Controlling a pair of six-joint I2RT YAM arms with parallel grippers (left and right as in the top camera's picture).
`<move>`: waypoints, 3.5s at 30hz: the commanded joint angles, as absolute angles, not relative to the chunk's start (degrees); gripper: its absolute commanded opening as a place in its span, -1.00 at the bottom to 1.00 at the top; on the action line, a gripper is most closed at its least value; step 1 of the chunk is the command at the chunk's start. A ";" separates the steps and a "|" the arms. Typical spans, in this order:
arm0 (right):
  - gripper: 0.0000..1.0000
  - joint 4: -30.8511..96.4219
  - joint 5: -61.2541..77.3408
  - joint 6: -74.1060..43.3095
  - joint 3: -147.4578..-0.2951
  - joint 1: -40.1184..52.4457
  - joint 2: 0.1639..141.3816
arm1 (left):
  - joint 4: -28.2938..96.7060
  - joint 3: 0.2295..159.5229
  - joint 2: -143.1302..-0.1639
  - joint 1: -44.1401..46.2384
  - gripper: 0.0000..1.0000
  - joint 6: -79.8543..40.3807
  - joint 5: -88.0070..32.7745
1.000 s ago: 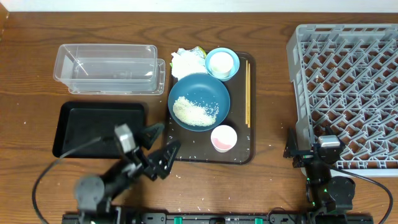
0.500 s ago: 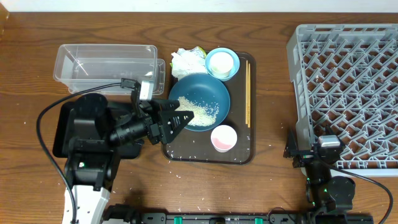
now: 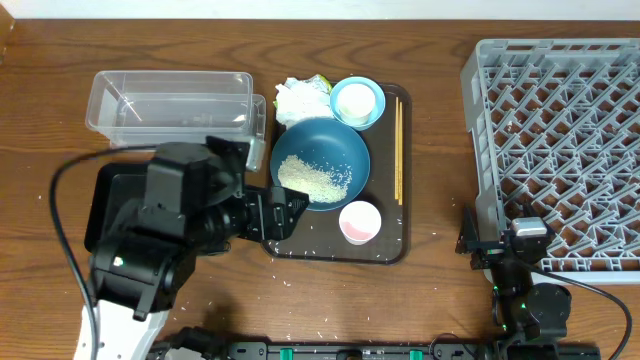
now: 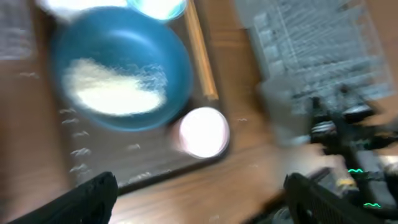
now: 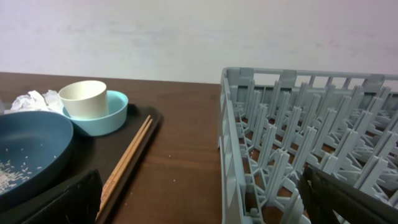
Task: Sort waste into correct bins and load items into the dishwasher rack
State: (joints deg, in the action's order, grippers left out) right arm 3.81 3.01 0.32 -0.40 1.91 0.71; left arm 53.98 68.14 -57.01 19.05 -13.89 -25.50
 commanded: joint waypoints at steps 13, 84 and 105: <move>0.99 4.03 3.27 0.93 -0.32 2.44 0.45 | 48.71 74.48 -65.01 35.90 0.77 -21.61 -20.12; 0.98 4.05 3.27 0.93 -0.32 2.44 0.45 | 51.75 72.34 -97.32 46.26 0.39 -41.06 0.67; 0.99 4.05 3.27 0.93 -0.32 2.44 0.45 | 49.58 72.31 -98.10 46.33 0.33 -41.25 2.22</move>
State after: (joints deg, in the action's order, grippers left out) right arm 3.84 3.01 0.32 -0.40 1.91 0.73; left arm 49.65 72.73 -97.10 46.30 -40.53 0.45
